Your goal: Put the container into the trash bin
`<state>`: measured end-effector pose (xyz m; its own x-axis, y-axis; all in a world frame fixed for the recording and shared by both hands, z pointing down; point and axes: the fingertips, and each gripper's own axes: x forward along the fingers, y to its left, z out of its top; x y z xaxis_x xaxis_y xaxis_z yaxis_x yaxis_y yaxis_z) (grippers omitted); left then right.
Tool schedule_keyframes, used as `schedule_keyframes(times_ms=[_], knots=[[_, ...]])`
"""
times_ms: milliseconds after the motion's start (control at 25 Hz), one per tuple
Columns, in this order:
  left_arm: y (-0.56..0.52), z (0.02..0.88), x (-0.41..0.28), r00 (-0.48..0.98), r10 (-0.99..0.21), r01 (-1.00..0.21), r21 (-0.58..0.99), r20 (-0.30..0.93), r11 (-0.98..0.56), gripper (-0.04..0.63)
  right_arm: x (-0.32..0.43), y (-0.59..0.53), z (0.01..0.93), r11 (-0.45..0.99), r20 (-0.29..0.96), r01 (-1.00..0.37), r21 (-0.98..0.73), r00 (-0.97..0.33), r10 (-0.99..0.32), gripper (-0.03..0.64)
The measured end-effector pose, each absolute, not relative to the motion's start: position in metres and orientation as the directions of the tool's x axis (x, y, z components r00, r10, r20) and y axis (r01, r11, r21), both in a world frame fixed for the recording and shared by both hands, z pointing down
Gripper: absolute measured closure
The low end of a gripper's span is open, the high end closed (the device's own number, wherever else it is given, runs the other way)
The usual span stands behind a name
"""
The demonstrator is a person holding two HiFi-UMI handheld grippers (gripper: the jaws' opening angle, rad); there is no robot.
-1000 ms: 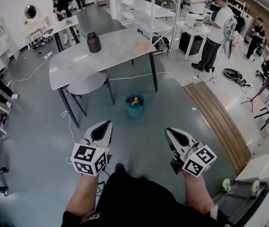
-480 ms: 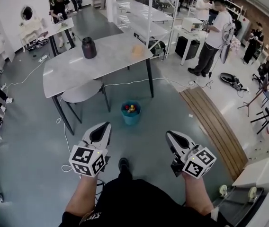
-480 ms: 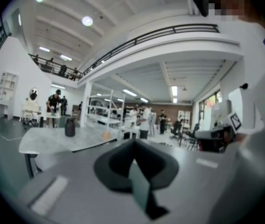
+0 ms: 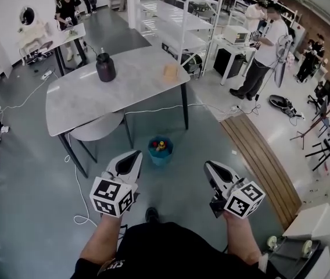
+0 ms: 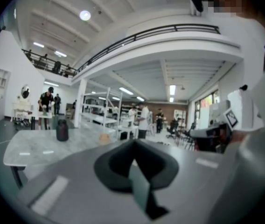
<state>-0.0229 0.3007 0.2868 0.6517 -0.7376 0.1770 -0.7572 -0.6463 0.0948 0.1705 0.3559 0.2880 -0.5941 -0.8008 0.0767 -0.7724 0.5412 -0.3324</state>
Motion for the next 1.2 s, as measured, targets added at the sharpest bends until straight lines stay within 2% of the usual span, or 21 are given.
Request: schedule_keyframes(times_ms=[600,1200], knots=[[0.202,0.304,-0.084,0.645,-0.742,-0.764,0.159,0.184,-0.625,0.586,0.1,0.258,0.297,0.562,0.157,-0.762,-0.321,-0.628,-0.762,0.623],[0.127,0.318,-0.095,0.593,-0.781,-0.804,0.184,0.197,-0.565,0.586,0.094,0.168,0.314,0.606,0.172,-0.715,-0.35,-0.685,-0.708,0.623]])
